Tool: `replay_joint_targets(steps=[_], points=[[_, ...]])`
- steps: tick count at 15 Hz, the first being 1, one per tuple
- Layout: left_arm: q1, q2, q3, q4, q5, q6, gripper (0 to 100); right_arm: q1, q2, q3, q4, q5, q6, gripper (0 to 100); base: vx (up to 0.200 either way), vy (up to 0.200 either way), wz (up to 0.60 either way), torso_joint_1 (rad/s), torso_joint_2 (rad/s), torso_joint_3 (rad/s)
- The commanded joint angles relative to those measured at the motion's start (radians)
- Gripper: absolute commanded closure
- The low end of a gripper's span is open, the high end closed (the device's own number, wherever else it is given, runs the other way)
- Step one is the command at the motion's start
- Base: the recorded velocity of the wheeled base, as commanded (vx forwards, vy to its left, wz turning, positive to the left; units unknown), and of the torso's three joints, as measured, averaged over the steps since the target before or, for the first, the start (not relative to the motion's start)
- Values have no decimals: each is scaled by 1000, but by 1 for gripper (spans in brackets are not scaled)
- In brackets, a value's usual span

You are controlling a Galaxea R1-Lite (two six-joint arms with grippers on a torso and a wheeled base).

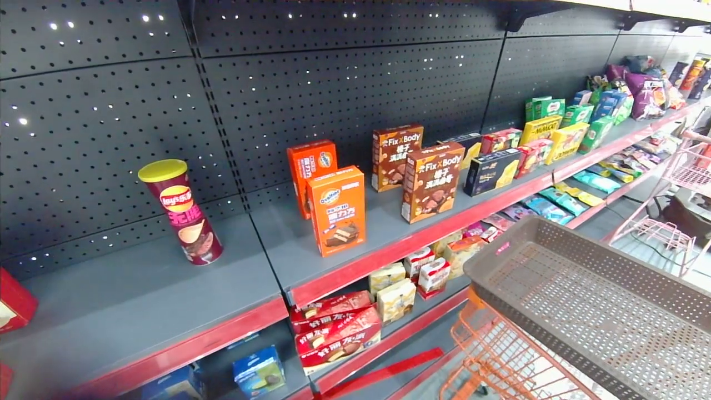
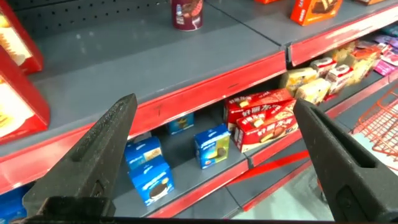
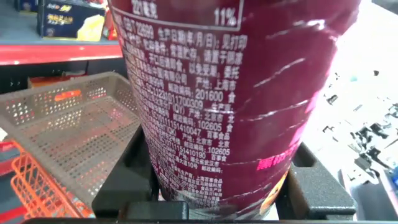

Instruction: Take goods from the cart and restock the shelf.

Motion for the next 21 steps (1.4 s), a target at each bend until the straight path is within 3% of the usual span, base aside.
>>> replay_joint_targets(steps=[1, 13, 21], points=[[0, 0, 2, 0, 0, 0, 0, 0, 5, 0, -1, 1, 0, 100, 0, 0, 0, 0, 0, 0], [0, 0, 0, 0, 0, 0, 0, 1, -1, 6, -1, 18, 0, 100, 0, 0, 600, 2, 3, 3], [0, 0, 0, 0, 0, 0, 0, 0, -1, 11, -1, 18, 0, 100, 0, 0, 0, 0, 0, 0]])
